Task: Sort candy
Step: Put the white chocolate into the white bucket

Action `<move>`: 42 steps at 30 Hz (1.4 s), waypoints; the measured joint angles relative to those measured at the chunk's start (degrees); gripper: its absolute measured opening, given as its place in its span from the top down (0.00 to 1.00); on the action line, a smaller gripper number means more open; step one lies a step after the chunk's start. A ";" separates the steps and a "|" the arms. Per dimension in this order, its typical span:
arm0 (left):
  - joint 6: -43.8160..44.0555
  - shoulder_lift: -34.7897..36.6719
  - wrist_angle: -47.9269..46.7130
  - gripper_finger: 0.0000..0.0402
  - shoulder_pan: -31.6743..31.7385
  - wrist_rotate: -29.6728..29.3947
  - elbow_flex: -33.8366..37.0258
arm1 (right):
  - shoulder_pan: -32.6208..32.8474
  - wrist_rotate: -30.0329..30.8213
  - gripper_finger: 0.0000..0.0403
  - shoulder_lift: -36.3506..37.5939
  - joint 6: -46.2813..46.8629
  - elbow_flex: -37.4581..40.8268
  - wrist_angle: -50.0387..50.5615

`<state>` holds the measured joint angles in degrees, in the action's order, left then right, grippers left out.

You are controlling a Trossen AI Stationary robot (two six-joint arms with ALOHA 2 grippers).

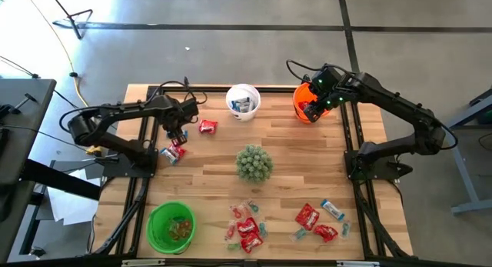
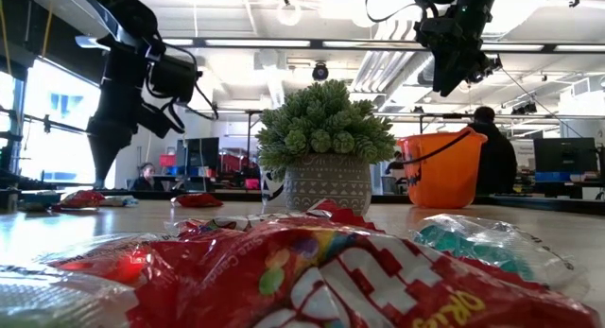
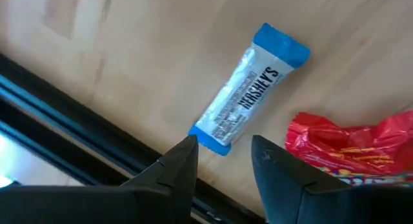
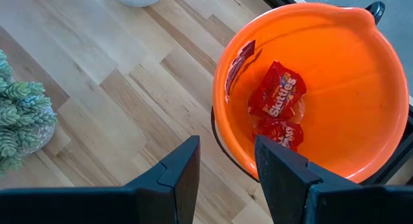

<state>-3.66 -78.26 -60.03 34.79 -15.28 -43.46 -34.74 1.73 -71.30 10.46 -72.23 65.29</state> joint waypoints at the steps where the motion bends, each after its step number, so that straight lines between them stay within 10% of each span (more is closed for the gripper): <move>1: -0.02 -0.42 -0.02 0.66 0.23 0.11 0.00 | 0.02 -0.01 0.64 0.00 -0.01 0.01 -0.01; 25: -4.05 -12.65 8.53 0.67 1.31 -0.62 -0.10 | 0.02 0.01 0.64 -0.01 -0.02 0.00 0.01; 42: -0.40 -12.70 8.65 0.99 1.11 1.04 -0.11 | 0.02 -0.01 0.64 -0.01 0.00 0.00 0.01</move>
<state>-4.07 -90.96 -51.38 35.90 -14.24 -43.57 -34.72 1.72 -71.31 10.46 -72.23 65.30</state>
